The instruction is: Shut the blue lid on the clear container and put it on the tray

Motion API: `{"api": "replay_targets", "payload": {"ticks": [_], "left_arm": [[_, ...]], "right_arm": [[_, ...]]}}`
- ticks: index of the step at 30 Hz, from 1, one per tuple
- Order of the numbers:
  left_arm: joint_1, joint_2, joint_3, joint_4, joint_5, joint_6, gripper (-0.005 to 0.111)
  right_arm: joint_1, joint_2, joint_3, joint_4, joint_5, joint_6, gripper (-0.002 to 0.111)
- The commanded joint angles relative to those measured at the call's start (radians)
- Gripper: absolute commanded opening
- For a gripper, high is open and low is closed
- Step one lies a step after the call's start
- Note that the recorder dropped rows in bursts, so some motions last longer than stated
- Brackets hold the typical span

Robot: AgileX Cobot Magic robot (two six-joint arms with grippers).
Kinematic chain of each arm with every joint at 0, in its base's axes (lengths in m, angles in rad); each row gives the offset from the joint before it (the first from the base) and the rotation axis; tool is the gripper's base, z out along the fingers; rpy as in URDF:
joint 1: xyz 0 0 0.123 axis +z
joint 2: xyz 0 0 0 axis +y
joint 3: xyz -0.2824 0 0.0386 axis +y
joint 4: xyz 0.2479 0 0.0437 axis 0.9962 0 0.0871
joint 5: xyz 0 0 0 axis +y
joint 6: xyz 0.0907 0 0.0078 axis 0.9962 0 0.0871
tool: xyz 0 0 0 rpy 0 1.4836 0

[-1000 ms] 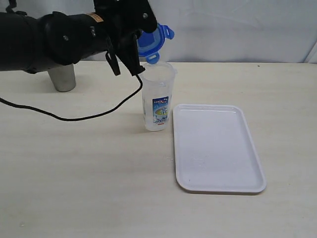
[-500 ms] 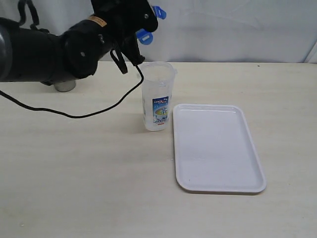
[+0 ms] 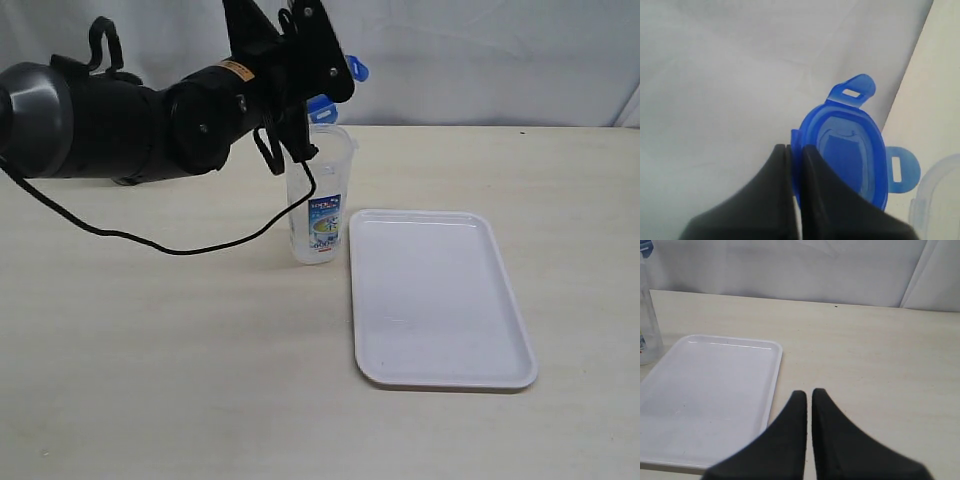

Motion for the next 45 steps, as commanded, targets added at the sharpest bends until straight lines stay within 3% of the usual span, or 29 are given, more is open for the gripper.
{"api": "replay_targets", "payload": {"ticks": [1, 5, 13, 23, 45], "left_arm": [[-0.009, -0.029, -0.003, -0.032, -0.005, 0.104, 0.000], [-0.009, -0.029, -0.003, -0.169, -0.022, 0.320, 0.000], [-0.010, -0.029, -0.003, -0.190, 0.019, 0.339, 0.000], [-0.062, -0.029, -0.003, -0.222, -0.028, 0.395, 0.000], [-0.067, -0.029, -0.003, -0.342, -0.065, 0.562, 0.000]], "right_arm": [[0.001, -0.005, 0.001, 0.002, 0.003, 0.000, 0.004], [0.001, -0.005, 0.001, 0.002, 0.003, 0.000, 0.004], [0.001, -0.005, 0.001, 0.002, 0.003, 0.000, 0.004], [0.001, -0.005, 0.001, 0.002, 0.003, 0.000, 0.004], [0.001, -0.005, 0.001, 0.002, 0.003, 0.000, 0.004]]}}
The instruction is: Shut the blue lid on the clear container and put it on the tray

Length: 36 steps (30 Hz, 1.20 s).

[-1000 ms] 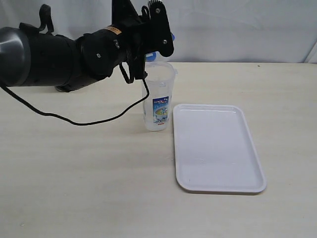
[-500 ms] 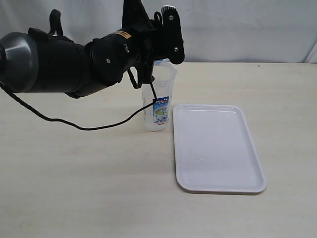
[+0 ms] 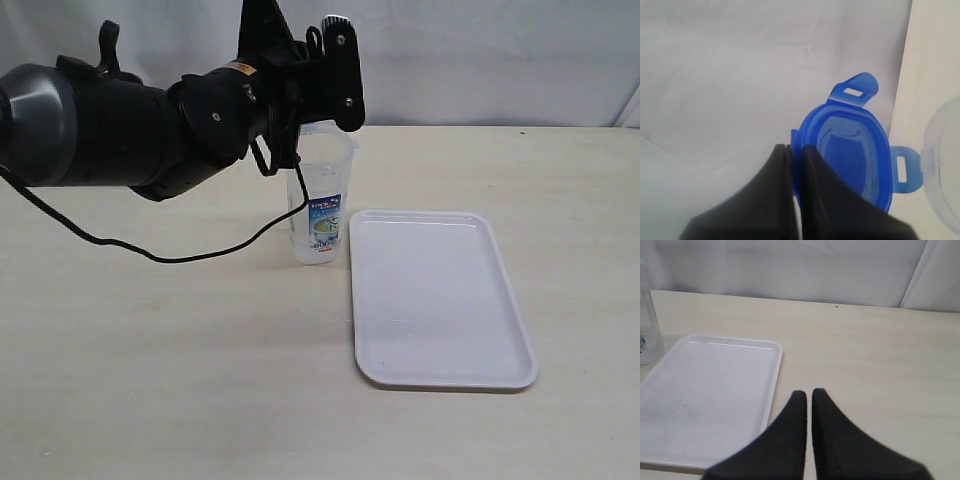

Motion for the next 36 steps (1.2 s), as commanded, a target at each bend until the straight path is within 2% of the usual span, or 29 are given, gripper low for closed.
{"api": "replay_targets", "payload": {"ticks": [1, 13, 22, 36], "left_arm": [[-0.008, -0.010, -0.003, -0.018, -0.029, 0.007, 0.000], [-0.056, -0.010, -0.003, -0.070, -0.106, 0.048, 0.000], [-0.075, -0.022, -0.003, -0.168, -0.109, 0.094, 0.000], [-0.102, -0.022, -0.003, -0.190, -0.124, 0.094, 0.000]], "right_arm": [[0.001, -0.005, 0.001, 0.002, 0.003, 0.000, 0.004], [0.001, -0.005, 0.001, 0.002, 0.003, 0.000, 0.004], [0.001, -0.005, 0.001, 0.002, 0.003, 0.000, 0.004], [0.001, -0.005, 0.001, 0.002, 0.003, 0.000, 0.004]]}}
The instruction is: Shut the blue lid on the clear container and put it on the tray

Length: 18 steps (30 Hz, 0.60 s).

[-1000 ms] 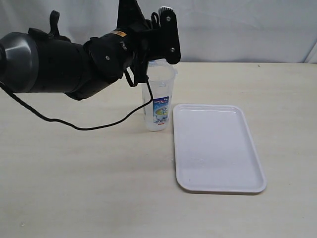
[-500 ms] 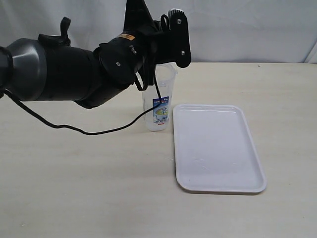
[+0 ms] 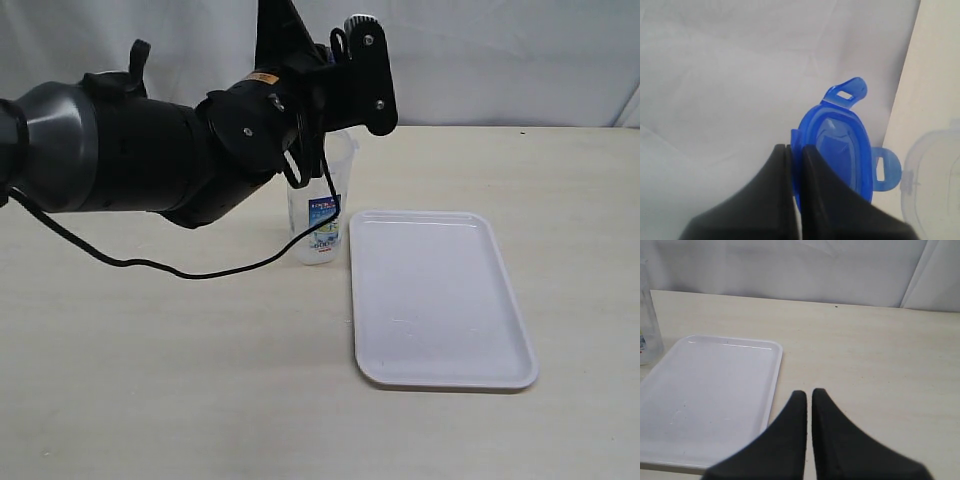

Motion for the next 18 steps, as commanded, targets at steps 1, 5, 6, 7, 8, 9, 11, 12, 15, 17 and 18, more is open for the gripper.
{"api": "replay_targets", "payload": {"ticks": [1, 5, 6, 7, 8, 9, 11, 12, 15, 17, 18], "left_arm": [[-0.004, -0.013, -0.003, -0.023, -0.018, 0.031, 0.000], [-0.004, -0.013, -0.003, -0.029, 0.020, 0.031, 0.000], [-0.004, -0.013, -0.003, -0.034, 0.032, 0.031, 0.000], [-0.004, -0.013, -0.003, -0.039, 0.040, 0.031, 0.000], [-0.004, -0.013, -0.003, -0.043, 0.045, 0.031, 0.000], [-0.004, -0.013, -0.003, -0.042, 0.047, 0.031, 0.000], [-0.004, -0.013, -0.003, -0.049, 0.047, 0.031, 0.000], [-0.004, -0.013, -0.003, -0.051, 0.052, 0.031, 0.000], [-0.004, -0.013, -0.003, -0.054, 0.058, 0.031, 0.000], [-0.004, -0.013, -0.003, -0.056, 0.057, 0.031, 0.000], [-0.004, -0.013, -0.003, -0.056, 0.057, 0.031, 0.000]], "right_arm": [[0.001, -0.005, 0.001, 0.002, 0.001, 0.000, 0.004], [0.001, -0.005, 0.001, 0.002, 0.001, 0.000, 0.004], [0.001, -0.005, 0.001, 0.002, 0.001, 0.000, 0.004], [0.001, -0.005, 0.001, 0.002, 0.001, 0.000, 0.004], [0.001, -0.005, 0.001, 0.002, 0.001, 0.000, 0.004], [0.001, -0.005, 0.001, 0.002, 0.001, 0.000, 0.004], [0.001, -0.005, 0.001, 0.002, 0.001, 0.000, 0.004], [0.001, -0.005, 0.001, 0.002, 0.001, 0.000, 0.004], [0.001, -0.005, 0.001, 0.002, 0.001, 0.000, 0.004], [0.001, -0.005, 0.001, 0.002, 0.001, 0.000, 0.004], [0.001, -0.005, 0.001, 0.002, 0.001, 0.000, 0.004]]}}
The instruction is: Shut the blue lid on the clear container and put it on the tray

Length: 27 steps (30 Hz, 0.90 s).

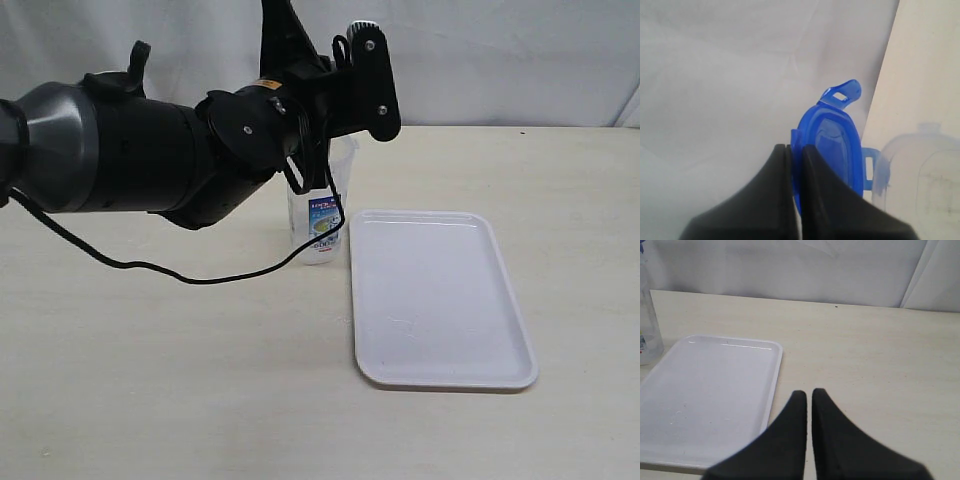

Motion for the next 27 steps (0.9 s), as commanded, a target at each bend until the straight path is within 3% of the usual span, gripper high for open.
{"api": "replay_targets", "payload": {"ticks": [1, 23, 27], "left_arm": [[-0.002, -0.013, -0.003, -0.011, 0.001, 0.031, 0.000], [-0.002, -0.013, 0.107, 0.093, -0.032, 0.031, 0.000], [-0.002, -0.013, 0.107, 0.100, -0.125, 0.029, 0.000]], "right_arm": [[0.001, -0.005, 0.001, 0.002, 0.001, 0.000, 0.004], [0.001, -0.005, 0.001, 0.002, 0.001, 0.000, 0.004], [0.001, -0.005, 0.001, 0.002, 0.001, 0.000, 0.004]]}}
